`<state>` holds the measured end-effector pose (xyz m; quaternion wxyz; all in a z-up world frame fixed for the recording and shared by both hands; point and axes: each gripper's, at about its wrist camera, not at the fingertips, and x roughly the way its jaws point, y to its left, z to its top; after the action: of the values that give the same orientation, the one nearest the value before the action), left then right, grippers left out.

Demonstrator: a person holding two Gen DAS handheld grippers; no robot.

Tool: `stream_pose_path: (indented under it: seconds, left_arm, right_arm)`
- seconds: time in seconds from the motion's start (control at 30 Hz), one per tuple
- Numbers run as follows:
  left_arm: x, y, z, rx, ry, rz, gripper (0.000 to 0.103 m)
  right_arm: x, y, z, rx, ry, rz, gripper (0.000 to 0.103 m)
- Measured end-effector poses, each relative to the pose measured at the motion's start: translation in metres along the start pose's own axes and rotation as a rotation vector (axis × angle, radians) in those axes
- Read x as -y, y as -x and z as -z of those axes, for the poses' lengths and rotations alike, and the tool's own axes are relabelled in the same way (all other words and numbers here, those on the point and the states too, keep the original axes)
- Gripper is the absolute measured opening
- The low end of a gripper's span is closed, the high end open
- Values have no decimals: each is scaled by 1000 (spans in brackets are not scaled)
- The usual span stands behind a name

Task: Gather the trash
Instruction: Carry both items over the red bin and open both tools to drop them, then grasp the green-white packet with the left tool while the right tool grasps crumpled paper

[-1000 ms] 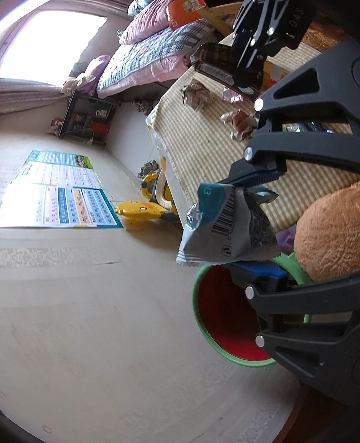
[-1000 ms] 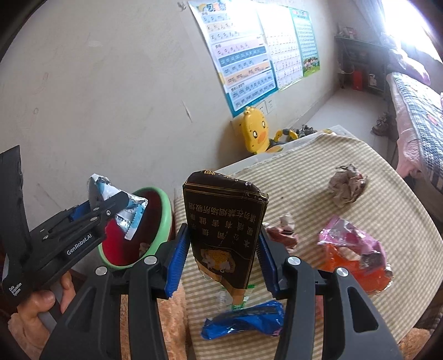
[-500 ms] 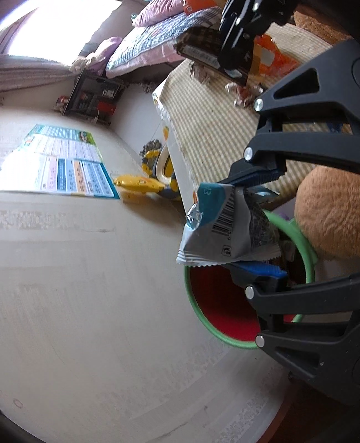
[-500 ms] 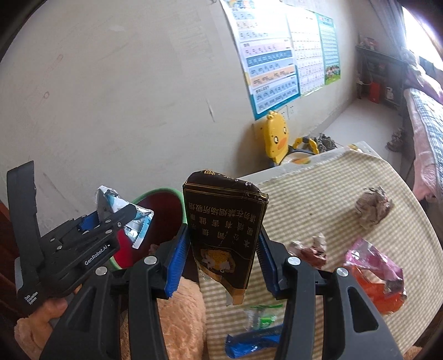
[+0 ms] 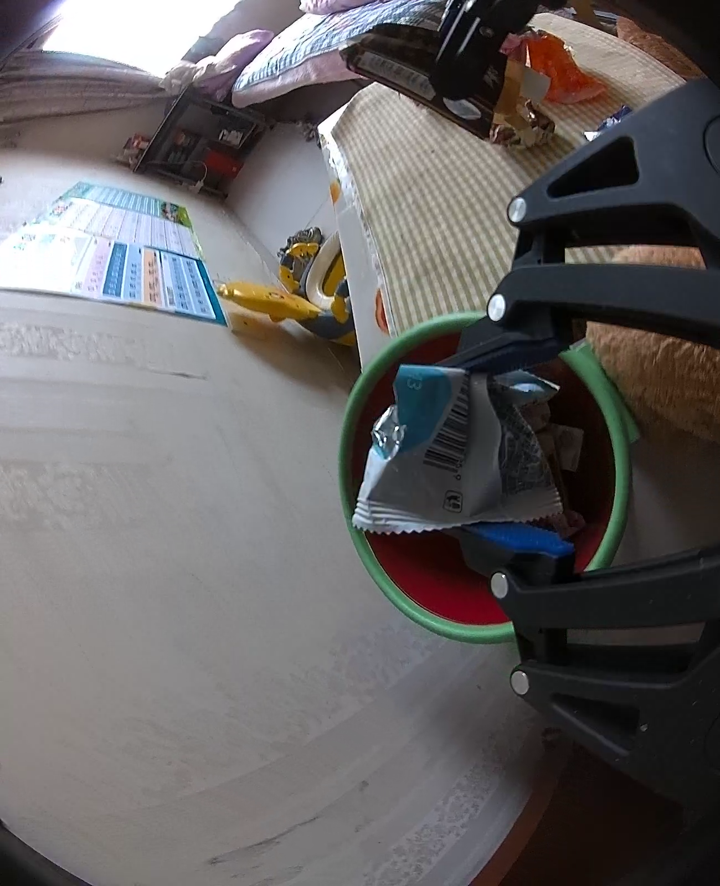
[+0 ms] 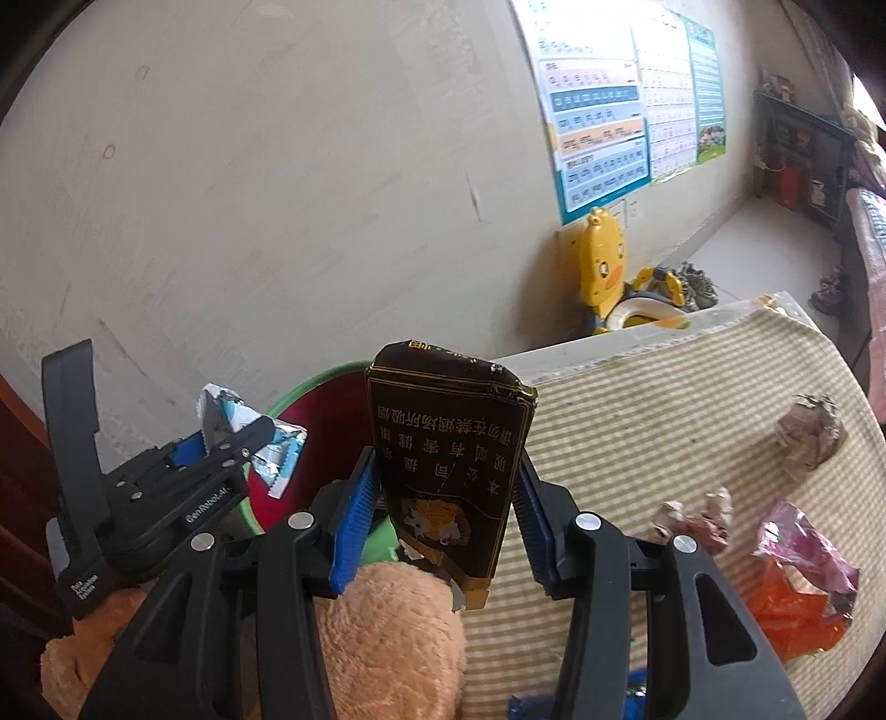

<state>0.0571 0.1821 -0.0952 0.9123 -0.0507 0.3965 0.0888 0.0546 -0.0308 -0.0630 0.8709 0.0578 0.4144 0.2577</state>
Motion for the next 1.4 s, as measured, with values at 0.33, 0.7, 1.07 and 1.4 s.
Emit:
stream_pose_path:
  seconds: [0.33,0.7,1.07,1.4]
  left_arm:
    - [-30,-27,6,-53,52,-41,44]
    - [-53,-56,18,-124,90,-70,44]
    - [-58,-72,21,-152,107,-54,77]
    - [-53,-66,20,-151,94,-49,77]
  right_arm:
    - [-24,-44,-14,-57,52,-43,46]
    - [-44,-95,-19,-136,61,-91,47]
    - [-46,-110,-26,-131,41,-118,59]
    - [-36,-98,-20,-117,29,-103,60]
